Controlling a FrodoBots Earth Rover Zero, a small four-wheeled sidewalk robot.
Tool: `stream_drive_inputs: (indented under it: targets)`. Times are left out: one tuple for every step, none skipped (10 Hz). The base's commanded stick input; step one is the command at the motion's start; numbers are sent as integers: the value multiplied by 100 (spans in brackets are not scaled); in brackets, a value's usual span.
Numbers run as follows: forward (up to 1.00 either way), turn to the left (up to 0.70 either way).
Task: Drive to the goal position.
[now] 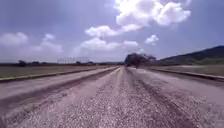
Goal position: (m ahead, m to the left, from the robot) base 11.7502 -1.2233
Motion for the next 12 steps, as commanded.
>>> stream_drive_inputs:
  targets:
    - [100, 0]
    - [100, 0]
    - [100, 0]
    - [100, 0]
    - [100, 0]
    - [100, 0]
    - [100, 0]
    - [100, 0]
    - [100, 0]
    - [100, 0]
    - [100, 0]
    - [100, 0]
